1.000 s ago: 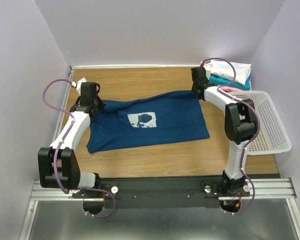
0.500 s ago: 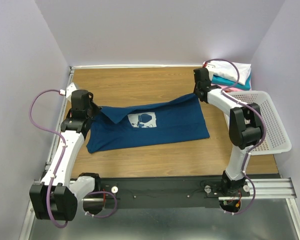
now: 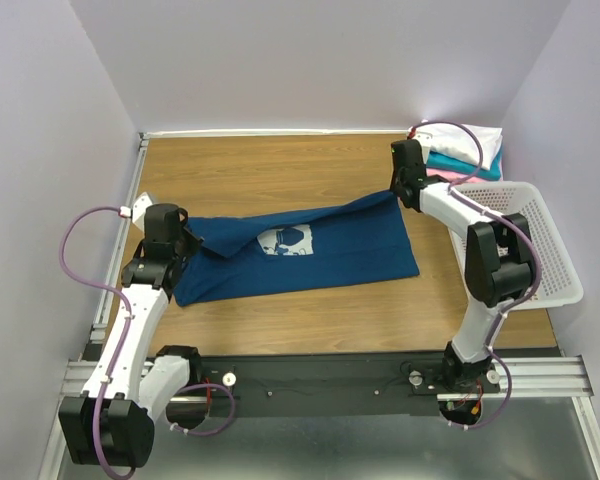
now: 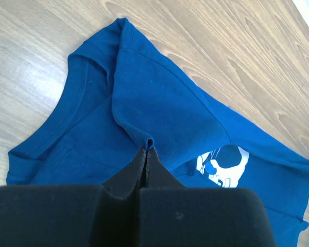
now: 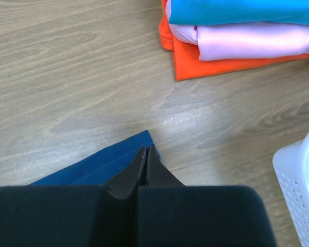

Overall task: Fold and stack the t-shirts
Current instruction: Fold the tshirt

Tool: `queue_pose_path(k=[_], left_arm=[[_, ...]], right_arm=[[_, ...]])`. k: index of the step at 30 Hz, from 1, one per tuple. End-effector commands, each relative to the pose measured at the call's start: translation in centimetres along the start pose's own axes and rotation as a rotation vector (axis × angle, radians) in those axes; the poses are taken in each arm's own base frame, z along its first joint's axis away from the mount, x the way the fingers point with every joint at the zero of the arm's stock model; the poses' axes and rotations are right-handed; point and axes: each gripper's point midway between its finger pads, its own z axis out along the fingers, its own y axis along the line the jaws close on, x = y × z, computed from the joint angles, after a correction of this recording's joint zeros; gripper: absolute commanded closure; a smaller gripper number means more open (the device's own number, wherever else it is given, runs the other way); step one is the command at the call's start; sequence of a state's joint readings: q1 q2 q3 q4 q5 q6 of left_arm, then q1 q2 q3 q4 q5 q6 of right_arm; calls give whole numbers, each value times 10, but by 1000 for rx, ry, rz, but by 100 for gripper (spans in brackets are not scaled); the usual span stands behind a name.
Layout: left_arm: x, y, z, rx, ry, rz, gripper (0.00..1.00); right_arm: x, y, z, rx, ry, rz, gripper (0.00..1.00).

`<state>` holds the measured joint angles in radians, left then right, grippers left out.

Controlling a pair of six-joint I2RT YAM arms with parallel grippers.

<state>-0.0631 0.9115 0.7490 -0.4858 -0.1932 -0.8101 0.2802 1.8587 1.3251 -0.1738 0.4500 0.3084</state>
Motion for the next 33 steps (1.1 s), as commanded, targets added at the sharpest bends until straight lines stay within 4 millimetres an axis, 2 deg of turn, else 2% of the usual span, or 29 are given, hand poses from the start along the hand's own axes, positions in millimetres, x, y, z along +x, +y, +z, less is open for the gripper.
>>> queue_pose_path(k=[1, 8, 11, 12, 13, 14, 15, 16, 19, 22, 26, 30, 33], left_arm=[[-1, 10, -9, -36, -32, -29, 100], [12, 24, -9, -66, -12, -41, 100], [15, 28, -9, -69, -14, -60, 100], [18, 29, -7, -70, -9, -66, 100], [17, 28, -7, -64, -13, -70, 100], [20, 29, -5, -68, -7, -70, 100], [20, 29, -4, -69, -6, -70, 100], [23, 32, -2, -79, 1, -73, 100], [25, 31, -1, -69, 6, -75, 100], [29, 30, 2, -53, 12, -75, 100], [32, 29, 2, -44, 25, -73, 100], [34, 24, -1, -9, 36, -82, 100], [38, 18, -10, 33, 48, -104, 100]], right_arm=[[-6, -2, -17, -27, -24, -4, 99], [-7, -6, -26, -34, -27, 0, 99], [1, -8, -32, -45, -6, -6, 99], [12, -11, -33, -41, 17, -12, 99], [14, -12, -37, -48, 20, 0, 99], [28, -16, -38, -41, 48, -9, 99], [25, -16, -40, -43, 42, 0, 99], [33, -24, -43, -18, 50, 2, 99], [45, -29, -47, -9, 72, 5, 99], [67, -31, -50, -22, 126, 7, 99], [87, -38, -51, 8, 169, 22, 99], [102, -38, -50, 3, 211, 26, 99], [107, -42, -46, 30, 217, 30, 99]])
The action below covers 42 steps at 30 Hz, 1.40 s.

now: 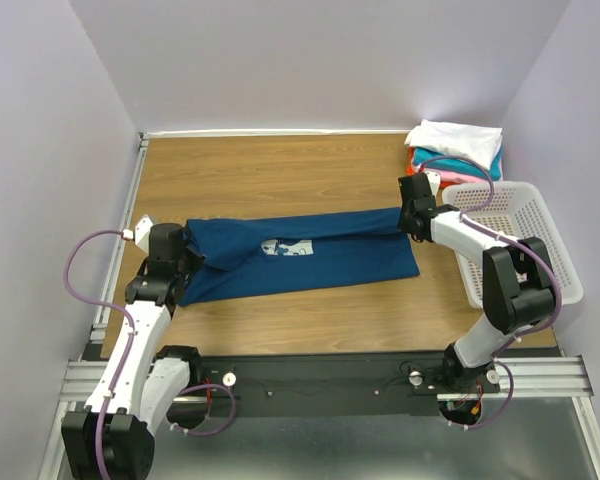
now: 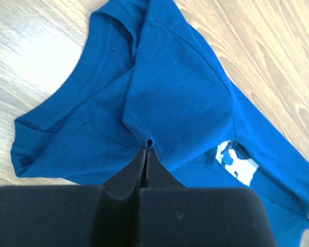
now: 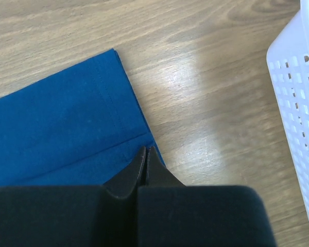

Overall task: Fold and stack the t-shirts
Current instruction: Fold the tshirt

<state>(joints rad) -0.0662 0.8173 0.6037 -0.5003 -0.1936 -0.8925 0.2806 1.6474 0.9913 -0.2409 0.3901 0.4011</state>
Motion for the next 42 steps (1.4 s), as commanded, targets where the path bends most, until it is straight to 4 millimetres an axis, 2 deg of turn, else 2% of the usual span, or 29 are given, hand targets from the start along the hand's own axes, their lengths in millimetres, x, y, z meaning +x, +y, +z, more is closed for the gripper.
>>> queue_pose_path(k=[1, 6, 9, 13, 15, 18, 19, 22, 23, 24, 26, 27, 28, 30, 31, 33, 34, 35, 37, 38, 40, 41, 42], left_arm=[[4, -10, -14, 74, 10, -41, 100], [4, -13, -36, 148, -11, -97, 100], [5, -16, -41, 176, -13, -114, 100], [10, -13, -35, 153, 8, -99, 100], [17, -10, -27, 139, 30, -93, 100], [23, -5, -14, 107, 42, -87, 100], [23, -4, -11, 98, 40, -84, 100], [22, -3, -3, 80, 36, -71, 100], [21, -6, -1, 86, 32, -71, 100], [22, -4, 2, 79, 34, -66, 100], [21, -6, 7, 83, 24, -66, 100], [20, -7, 9, 84, 21, -62, 100], [19, -7, 12, 74, 20, -58, 100], [14, -11, 15, 77, 5, -51, 100], [10, -13, 20, 73, -11, -54, 100], [5, -18, 26, 81, -26, -48, 100], [3, -20, 34, 73, -33, -47, 100], [2, -22, 38, 72, -35, -39, 100], [-2, -25, 52, 46, -32, -31, 100], [-2, -27, 57, 38, -30, -19, 100], [-4, -27, 74, -6, -15, 5, 100], [-6, -25, 80, -22, -13, 8, 100], [-3, -25, 90, -42, 5, 20, 100]], right_arm=[[15, -6, 4, 37, 37, 16, 99], [14, -3, 9, 44, 43, 15, 99], [13, 0, 10, 31, 46, 14, 99], [12, -1, 9, 30, 43, 10, 99], [10, -3, 6, 34, 34, 11, 95], [7, -1, 0, 13, 23, 16, 64], [5, 1, -3, -1, 22, 15, 46], [-1, 10, -14, -77, 13, 2, 30], [-1, 13, -18, -101, 15, -4, 19], [-3, 17, -22, -129, 12, -6, 13], [-5, 33, -37, -237, 12, -39, 2], [-6, 41, -44, -281, 8, -59, 2], [-1, 62, -59, -376, 6, -121, 2], [10, 92, -79, -482, 0, -206, 2], [26, 122, -97, -563, -3, -290, 2], [46, 157, -117, -673, 1, -382, 2], [64, 185, -138, -777, -7, -466, 2], [70, 201, -146, -819, -15, -502, 2], [91, 226, -148, -860, -1, -571, 3], [106, 241, -158, -889, -7, -627, 3], [118, 266, -159, -911, -21, -684, 4], [127, 277, -167, -922, -46, -735, 5], [125, 293, -173, -945, -81, -750, 5]])
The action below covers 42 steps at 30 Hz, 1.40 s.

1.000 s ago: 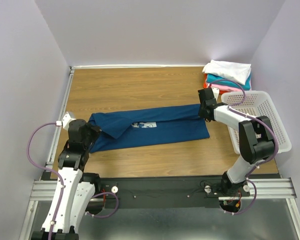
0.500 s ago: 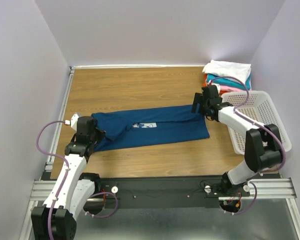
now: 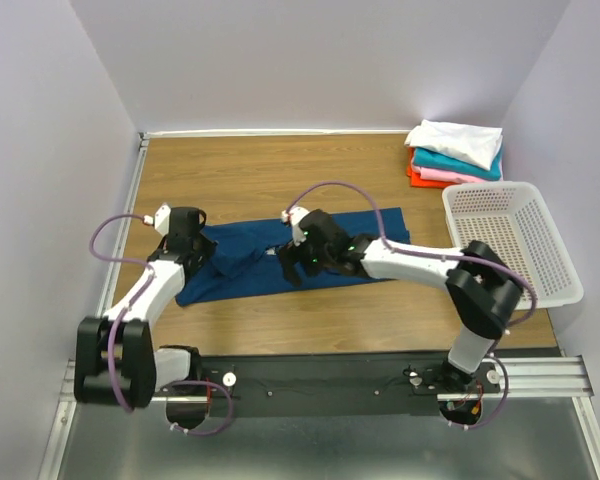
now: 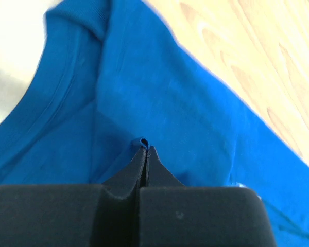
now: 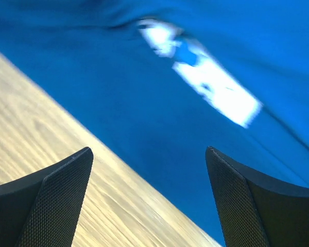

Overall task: Fold and stack the t-shirts
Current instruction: Fold the tshirt

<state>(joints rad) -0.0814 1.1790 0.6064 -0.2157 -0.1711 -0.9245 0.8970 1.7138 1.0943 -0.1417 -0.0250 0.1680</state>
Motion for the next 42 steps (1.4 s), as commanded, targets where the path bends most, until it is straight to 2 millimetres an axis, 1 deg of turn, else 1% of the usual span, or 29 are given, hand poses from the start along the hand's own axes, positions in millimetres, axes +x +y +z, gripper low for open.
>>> queue_pose_path(k=[1, 4, 5, 7, 8, 9, 10, 11, 12, 14, 15, 18, 20, 21, 22, 23, 26, 28, 30, 31, 32, 33, 34, 36, 37, 38, 39, 40, 42], left_arm=[[-23, -13, 25, -12, -56, 33, 100], [-23, -8, 39, -35, -37, 30, 100], [-24, -7, 41, -38, -39, 27, 100], [-22, -7, 46, -32, -25, 34, 100], [-22, -6, 49, -38, -19, 41, 100], [-22, -6, 49, -36, -19, 43, 100], [-21, -5, 52, -41, -13, 42, 100], [-20, -3, 53, -45, -8, 49, 100], [-20, -1, 55, -51, -7, 49, 100], [-20, 0, 57, -50, -3, 52, 100], [-19, 0, 57, -49, 3, 53, 100], [-17, 2, 57, -44, 9, 53, 100], [-17, 3, 57, -42, 10, 57, 100], [-16, 3, 57, -41, 11, 59, 100], [-15, 2, 56, -36, 16, 60, 100], [-15, 1, 56, -30, 15, 61, 100], [-13, 3, 56, -27, 23, 63, 100], [-13, 3, 54, -25, 21, 64, 100], [-12, 4, 52, -23, 20, 66, 100], [-12, 4, 52, -23, 18, 66, 100], [-13, 3, 51, -20, 16, 66, 100], [-13, 3, 50, -19, 13, 66, 100], [-13, 3, 50, -19, 13, 64, 100], [-14, 3, 48, -15, 11, 64, 100], [-14, 2, 48, -12, 10, 65, 100], [-14, 2, 47, -9, 10, 65, 100], [-13, 2, 46, -7, 12, 66, 100], [-14, 1, 45, -3, 12, 66, 100], [-14, 1, 42, -1, 12, 66, 100]], right_arm=[[-22, 42, 28, -63, -60, -178, 6], [-33, 52, 43, -77, -87, -202, 9], [-37, 59, 52, -101, -93, -206, 11], [-40, 71, 60, -149, -98, -223, 15], [-48, 81, 66, -182, -134, -244, 19], [-44, 88, 69, -209, -123, -251, 22], [-48, 99, 71, -251, -150, -260, 25], [-50, 109, 72, -277, -169, -317, 32], [-49, 115, 78, -294, -183, -333, 34], [-48, 128, 83, -335, -197, -370, 35], [-49, 132, 89, -347, -200, -377, 36], [-49, 137, 98, -360, -198, -385, 36], [-48, 139, 108, -352, -197, -407, 36], [-48, 137, 113, -339, -196, -409, 36], [-53, 137, 116, -326, -206, -408, 36], [-48, 133, 124, -304, -195, -408, 36], [-50, 128, 131, -271, -196, -404, 36], [-50, 126, 134, -261, -195, -401, 39], [-49, 127, 136, -263, -193, -401, 48], [-48, 127, 136, -260, -190, -396, 54], [-48, 127, 135, -260, -192, -392, 65], [-48, 127, 134, -262, -191, -392, 71], [-49, 128, 133, -265, -193, -390, 81], [-52, 128, 128, -258, -201, -386, 91], [-54, 127, 126, -255, -206, -385, 94], [-57, 127, 124, -254, -212, -381, 99], [-57, 127, 122, -254, -212, -378, 99], [-62, 129, 116, -260, -223, -378, 99], [-65, 131, 109, -263, -233, -369, 99]])
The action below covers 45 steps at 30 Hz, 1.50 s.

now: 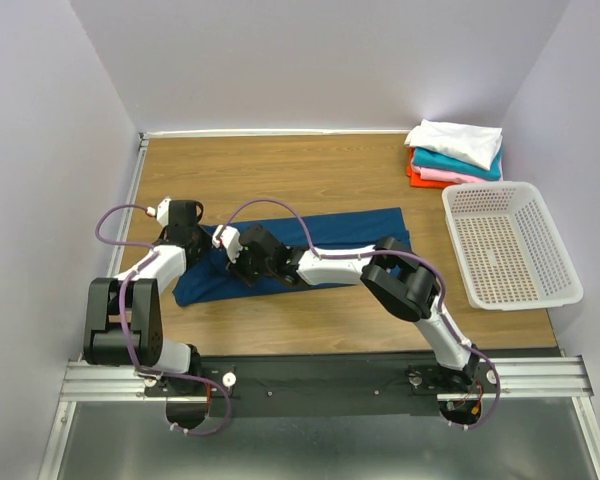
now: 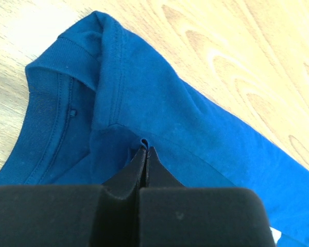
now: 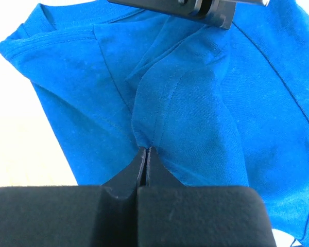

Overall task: Fold and stack the t-shirts
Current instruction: Fold the tshirt

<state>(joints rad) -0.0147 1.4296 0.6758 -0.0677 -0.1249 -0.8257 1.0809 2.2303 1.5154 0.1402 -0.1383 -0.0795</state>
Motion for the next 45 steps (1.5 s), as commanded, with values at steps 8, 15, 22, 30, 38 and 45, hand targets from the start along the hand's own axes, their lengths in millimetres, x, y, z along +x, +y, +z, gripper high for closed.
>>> queue_pose_path(k=[8, 15, 22, 30, 38, 45], left_arm=[[10, -2, -32, 99, 16, 16, 100], [37, 7, -61, 184, 45, 13, 100], [54, -2, -89, 290, 66, 7, 94], [44, -17, -129, 378, 3, -23, 55], [30, -17, -130, 355, -53, -33, 16], [20, -23, -102, 296, -68, 4, 11]], right_arm=[[-21, -1, -58, 60, -34, -54, 99], [0, -5, -75, 87, 16, -85, 99], [16, -18, -88, 162, 61, -107, 99], [31, -28, -102, 238, 98, -89, 96], [38, -23, -112, 225, 103, -35, 61], [30, -25, -141, 287, 64, 48, 0]])
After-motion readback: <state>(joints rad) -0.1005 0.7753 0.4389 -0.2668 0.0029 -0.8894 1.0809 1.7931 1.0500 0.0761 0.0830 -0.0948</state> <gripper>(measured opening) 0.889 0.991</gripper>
